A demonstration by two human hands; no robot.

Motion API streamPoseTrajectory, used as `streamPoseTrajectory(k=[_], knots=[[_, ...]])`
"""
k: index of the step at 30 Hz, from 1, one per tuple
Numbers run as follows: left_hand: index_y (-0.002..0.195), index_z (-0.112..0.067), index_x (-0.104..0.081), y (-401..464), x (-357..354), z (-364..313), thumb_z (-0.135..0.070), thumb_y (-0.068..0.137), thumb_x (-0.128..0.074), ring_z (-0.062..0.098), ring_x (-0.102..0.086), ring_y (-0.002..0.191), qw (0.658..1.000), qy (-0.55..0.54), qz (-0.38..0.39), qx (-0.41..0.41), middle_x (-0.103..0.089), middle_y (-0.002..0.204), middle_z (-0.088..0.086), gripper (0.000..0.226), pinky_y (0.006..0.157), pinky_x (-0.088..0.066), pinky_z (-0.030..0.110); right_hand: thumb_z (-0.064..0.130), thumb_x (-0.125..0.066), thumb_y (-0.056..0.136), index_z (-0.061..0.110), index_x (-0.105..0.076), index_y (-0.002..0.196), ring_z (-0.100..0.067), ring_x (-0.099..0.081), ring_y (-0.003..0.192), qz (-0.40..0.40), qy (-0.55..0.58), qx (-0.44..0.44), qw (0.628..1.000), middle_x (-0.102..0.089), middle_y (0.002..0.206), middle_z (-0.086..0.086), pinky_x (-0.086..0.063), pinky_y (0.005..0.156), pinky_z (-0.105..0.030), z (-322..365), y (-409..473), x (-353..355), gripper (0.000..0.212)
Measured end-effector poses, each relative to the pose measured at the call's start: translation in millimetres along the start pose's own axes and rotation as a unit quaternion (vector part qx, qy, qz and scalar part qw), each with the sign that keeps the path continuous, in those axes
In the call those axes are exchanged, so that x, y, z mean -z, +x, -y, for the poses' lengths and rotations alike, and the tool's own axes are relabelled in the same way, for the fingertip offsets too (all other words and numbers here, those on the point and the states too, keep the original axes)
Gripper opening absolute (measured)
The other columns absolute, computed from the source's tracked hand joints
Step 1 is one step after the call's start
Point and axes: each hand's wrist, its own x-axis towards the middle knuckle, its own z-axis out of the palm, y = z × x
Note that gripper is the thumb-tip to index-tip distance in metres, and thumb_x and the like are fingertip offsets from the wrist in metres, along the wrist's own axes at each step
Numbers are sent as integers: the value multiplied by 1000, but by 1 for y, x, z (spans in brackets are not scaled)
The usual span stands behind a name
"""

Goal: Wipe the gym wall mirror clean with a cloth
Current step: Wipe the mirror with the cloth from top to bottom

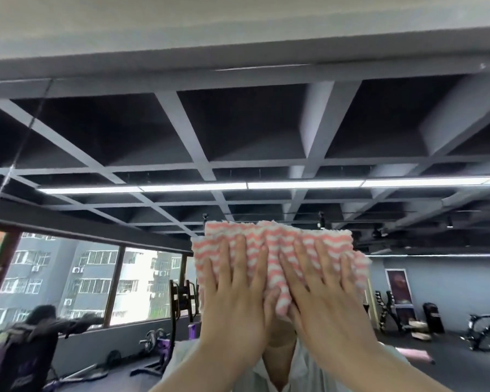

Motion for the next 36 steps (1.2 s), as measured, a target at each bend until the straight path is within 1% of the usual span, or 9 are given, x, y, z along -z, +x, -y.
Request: streamPoseTrajectory(k=[5, 8, 12, 17, 20, 22, 29, 34, 36], knots=[[152, -11, -7, 48, 0, 17, -44, 101, -4, 34, -19, 139, 999, 36, -9, -20, -33, 150, 19, 61, 110, -8, 51, 42, -29, 92, 11, -33, 141, -34, -35, 137, 31, -20, 18, 999, -44, 146, -10, -13, 111, -55, -22, 49, -2, 59], [141, -20, 30, 88, 16, 20, -51, 91, 13, 32, 14, 144, 994, 108, -3, -4, 6, 159, 16, 62, 106, 21, 52, 46, 0, 101, 12, -41, 143, -33, -36, 137, 86, -26, -7, 996, -43, 148, -10, -14, 110, -54, -32, 89, 3, 68], [129, -24, 34, 109, 29, 15, -48, 101, -8, 29, 27, 142, 992, 103, 66, 41, 28, 156, 6, 56, 109, 20, 53, 61, 29, 72, 27, 14, 151, -16, 26, 138, 112, -24, -12, 993, 28, 149, 6, 17, 114, -46, -38, 117, 12, 87], [132, -26, 35, 84, 30, 6, -50, 99, -24, 30, 32, 139, 991, 97, 73, 52, 35, 151, 5, 72, 111, 18, 57, 42, -31, 101, 27, 37, 132, -21, 37, 133, 156, 1, -32, 987, 46, 134, 6, 18, 114, -52, -18, 98, 24, 76], [149, -26, 11, 54, 14, 0, -44, 85, -56, 32, 17, 143, 995, 81, 30, 50, 10, 158, 12, 94, 110, 4, 62, 32, -77, 70, 19, -5, 152, -34, -9, 146, 74, 13, -20, 997, -4, 157, -6, -7, 112, -55, -8, 69, 17, 110], [150, -25, -23, 36, 1, -4, -32, 55, -77, 39, -19, 141, 997, 47, 26, 58, -26, 154, 16, 110, 105, -18, 64, 29, -78, 56, 15, -37, 139, -35, -34, 133, 19, 26, -20, 999, -45, 144, -7, -13, 108, -54, -7, 45, 9, 94], [151, -21, -27, 25, -10, -14, -43, 101, -13, 41, -30, 138, 998, -7, -8, 69, -31, 153, 14, 56, 105, -14, 57, 45, -31, 84, 26, -12, 153, -30, -9, 145, -44, 25, 1, 999, -12, 160, 0, -3, 111, -58, -16, 23, -6, 74], [151, -20, -17, 73, -3, 2, -43, 102, -5, 33, -27, 140, 999, 26, -27, 35, -28, 151, 10, 56, 106, -17, 54, 38, -32, 88, 12, -38, 139, -32, -32, 137, -22, 33, 23, 999, -47, 144, -10, -9, 112, -50, -35, 70, -1, 58], [151, -23, 11, 97, 9, 7, -48, 95, 6, 32, -6, 144, 998, 58, -8, 36, -3, 156, 9, 61, 115, -4, 51, 38, -19, 99, 8, -48, 137, -32, -42, 133, -6, 18, 31, 999, -51, 141, -11, -16, 109, -49, -42, 95, -2, 56]])
